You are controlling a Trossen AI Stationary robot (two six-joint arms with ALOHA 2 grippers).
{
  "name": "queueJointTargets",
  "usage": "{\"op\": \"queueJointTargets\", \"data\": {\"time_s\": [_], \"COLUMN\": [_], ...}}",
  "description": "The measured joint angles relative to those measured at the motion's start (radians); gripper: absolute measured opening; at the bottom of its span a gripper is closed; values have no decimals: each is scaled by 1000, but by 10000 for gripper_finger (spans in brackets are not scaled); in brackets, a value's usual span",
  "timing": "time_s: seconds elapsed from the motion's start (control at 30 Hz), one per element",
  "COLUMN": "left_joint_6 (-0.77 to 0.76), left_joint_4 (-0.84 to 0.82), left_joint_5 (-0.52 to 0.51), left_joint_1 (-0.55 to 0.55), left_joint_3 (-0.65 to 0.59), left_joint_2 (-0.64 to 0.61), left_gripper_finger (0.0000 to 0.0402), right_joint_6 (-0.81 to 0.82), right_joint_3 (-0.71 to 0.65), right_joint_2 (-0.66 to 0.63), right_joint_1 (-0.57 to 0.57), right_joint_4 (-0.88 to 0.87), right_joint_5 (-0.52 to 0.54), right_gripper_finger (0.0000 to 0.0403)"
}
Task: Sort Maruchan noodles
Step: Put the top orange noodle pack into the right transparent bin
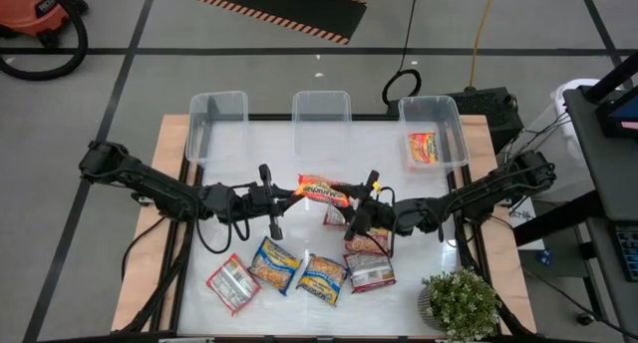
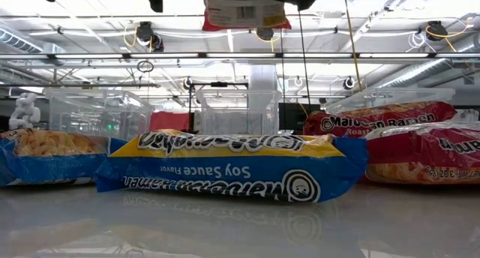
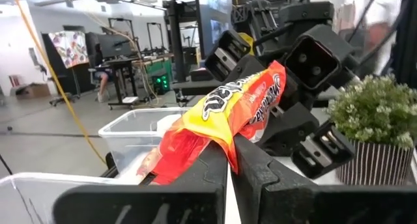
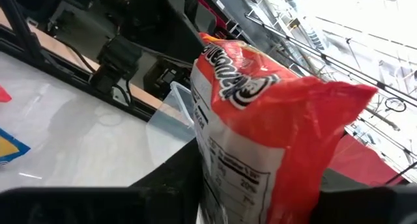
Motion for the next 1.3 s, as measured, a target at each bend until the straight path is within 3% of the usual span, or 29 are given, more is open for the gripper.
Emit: {"op": "queueJointTargets", "data": {"time_s": [0.17,0.33,0.47,0.73,0.93,1.07,1.3], "left_joint_6": [19,-7,-43,-191,-195,-199,-220], "left_joint_4": [-36,-171,-319,-595,-639,-626,-607], "left_joint_5": [4,-107,-151,-153,-141,-101,-21], "left_joint_1": [0,18,42,108,147,180,214], "left_joint_3": [0,18,40,44,44,44,44], "left_joint_2": [-15,-109,-210,-324,-328,-329,-329], "left_gripper_finger": [72,164,203,209,209,209,209], "right_joint_6": [-21,-88,-176,-426,-511,-458,-251], "right_joint_3": [0,0,4,16,17,17,17], "right_joint_2": [0,0,-2,-89,-233,-324,-421], "right_joint_1": [7,7,7,-39,-124,-219,-423], "right_joint_4": [-8,-21,-25,-23,-25,-131,-549], "right_joint_5": [45,180,306,439,501,525,446], "right_gripper_finger": [130,129,129,129,129,129,129]}}
